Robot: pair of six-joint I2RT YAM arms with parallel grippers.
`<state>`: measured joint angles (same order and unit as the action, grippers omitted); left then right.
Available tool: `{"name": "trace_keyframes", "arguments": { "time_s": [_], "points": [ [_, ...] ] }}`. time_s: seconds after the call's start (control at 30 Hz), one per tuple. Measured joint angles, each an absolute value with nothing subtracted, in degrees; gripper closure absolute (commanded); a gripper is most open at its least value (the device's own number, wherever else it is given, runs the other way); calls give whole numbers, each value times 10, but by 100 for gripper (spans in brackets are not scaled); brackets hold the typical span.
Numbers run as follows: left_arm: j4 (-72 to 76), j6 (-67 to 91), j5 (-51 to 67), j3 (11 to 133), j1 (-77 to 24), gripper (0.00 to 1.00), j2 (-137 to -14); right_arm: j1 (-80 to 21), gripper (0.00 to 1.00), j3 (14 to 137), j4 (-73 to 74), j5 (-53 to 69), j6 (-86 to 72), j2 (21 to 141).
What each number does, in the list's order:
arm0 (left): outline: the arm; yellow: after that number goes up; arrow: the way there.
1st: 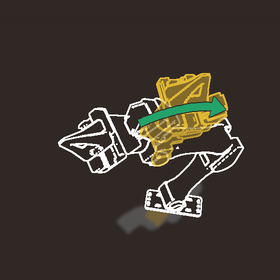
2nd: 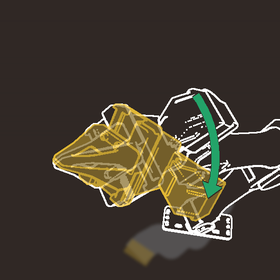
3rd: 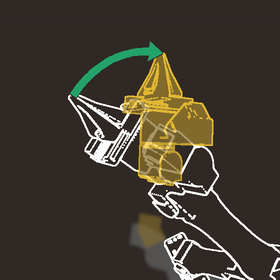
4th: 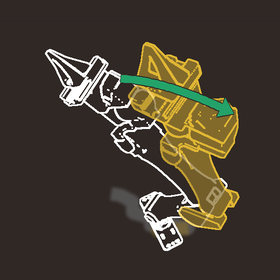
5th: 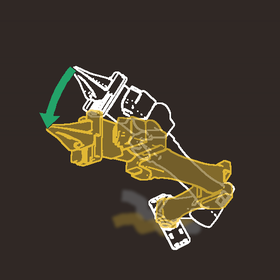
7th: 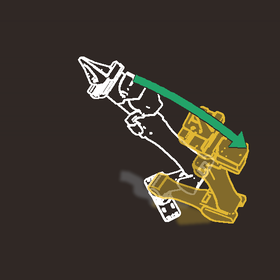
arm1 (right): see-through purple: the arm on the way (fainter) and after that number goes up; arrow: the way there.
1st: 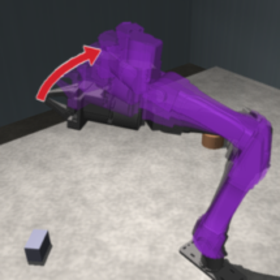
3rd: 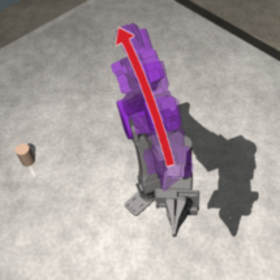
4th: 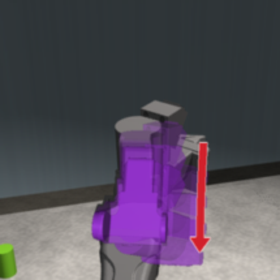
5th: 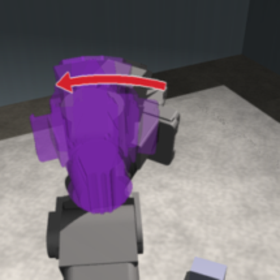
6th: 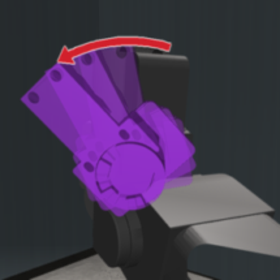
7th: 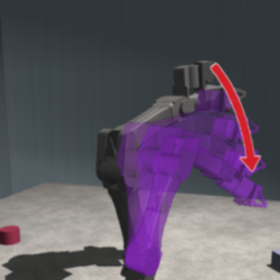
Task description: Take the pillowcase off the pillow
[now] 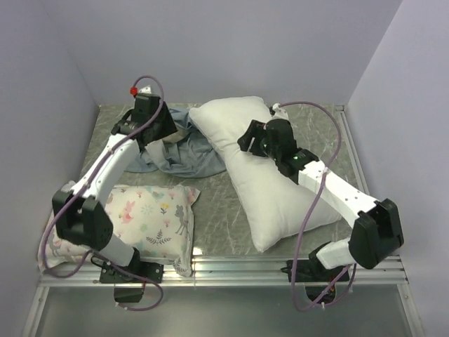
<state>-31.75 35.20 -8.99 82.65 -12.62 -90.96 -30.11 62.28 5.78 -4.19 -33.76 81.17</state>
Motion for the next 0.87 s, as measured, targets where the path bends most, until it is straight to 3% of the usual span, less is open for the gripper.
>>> {"name": "trace_keyframes", "arguments": {
  "time_s": [0.03, 0.07, 0.43, 0.6, 0.87],
  "points": [
    [-322, 347, -96, 822, -146, 36, -886, -301, 11, 623, 62, -40, -335, 802],
    [-322, 345, -100, 816, -162, 36, -863, -301, 7, 624, 68, -41, -335, 790],
    [-309, 306, -100, 678, -228, 34, -616, -300, 3, 608, 110, -36, -319, 626],
    [-298, 294, -83, 625, -228, 34, -566, -300, 1, 534, 120, -59, -313, 540],
    [-253, 291, -36, 584, -229, 32, -516, -297, 0, 501, 147, -93, -295, 510]
  ]
}}
